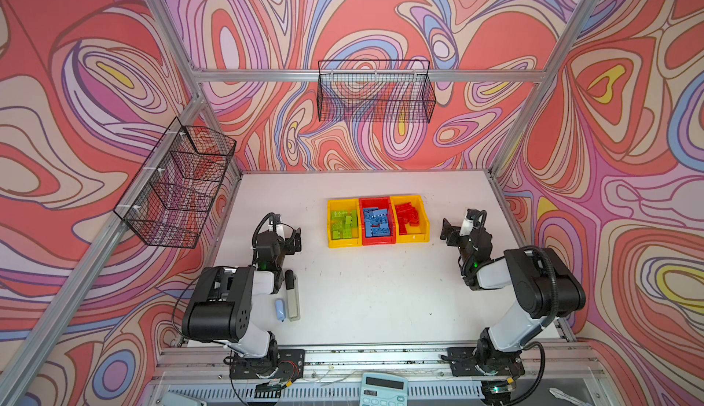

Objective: Sort the legos into containers by color

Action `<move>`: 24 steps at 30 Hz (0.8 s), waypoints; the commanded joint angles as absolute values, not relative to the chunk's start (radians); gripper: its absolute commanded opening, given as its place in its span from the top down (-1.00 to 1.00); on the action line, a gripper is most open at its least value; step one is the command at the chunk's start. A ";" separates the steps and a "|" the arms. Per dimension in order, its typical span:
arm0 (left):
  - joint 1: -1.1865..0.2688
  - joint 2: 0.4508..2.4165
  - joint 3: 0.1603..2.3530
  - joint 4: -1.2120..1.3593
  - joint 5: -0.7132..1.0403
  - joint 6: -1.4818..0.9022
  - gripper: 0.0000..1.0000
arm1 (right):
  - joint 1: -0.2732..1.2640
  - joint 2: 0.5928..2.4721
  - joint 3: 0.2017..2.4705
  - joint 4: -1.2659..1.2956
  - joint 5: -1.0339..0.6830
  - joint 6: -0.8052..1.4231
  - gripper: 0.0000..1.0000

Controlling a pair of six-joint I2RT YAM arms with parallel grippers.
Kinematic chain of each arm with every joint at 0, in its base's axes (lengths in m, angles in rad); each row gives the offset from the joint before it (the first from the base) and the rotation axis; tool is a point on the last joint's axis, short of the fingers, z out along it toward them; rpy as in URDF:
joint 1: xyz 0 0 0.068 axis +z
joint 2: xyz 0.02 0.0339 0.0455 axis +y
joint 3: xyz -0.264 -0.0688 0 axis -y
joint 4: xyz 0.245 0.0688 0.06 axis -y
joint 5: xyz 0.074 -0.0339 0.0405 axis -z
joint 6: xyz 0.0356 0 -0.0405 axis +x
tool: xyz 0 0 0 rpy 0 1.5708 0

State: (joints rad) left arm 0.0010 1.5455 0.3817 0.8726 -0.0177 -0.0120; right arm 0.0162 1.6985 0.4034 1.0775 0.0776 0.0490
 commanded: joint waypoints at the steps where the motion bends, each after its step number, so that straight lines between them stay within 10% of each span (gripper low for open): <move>1: 0.003 1.539 0.386 0.870 0.000 -0.019 -1.00 | 0.015 1.707 0.388 1.131 0.061 0.031 -0.96; 24: 0.003 1.537 0.381 0.876 0.003 -0.019 -1.00 | 0.015 1.706 0.385 1.135 0.060 0.031 -0.96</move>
State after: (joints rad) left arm 0.0010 1.5455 0.3817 0.8639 -0.0067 -0.0193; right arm 0.0162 1.6985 0.3927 1.1084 0.0631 0.0460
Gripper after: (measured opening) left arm 0.999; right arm 0.982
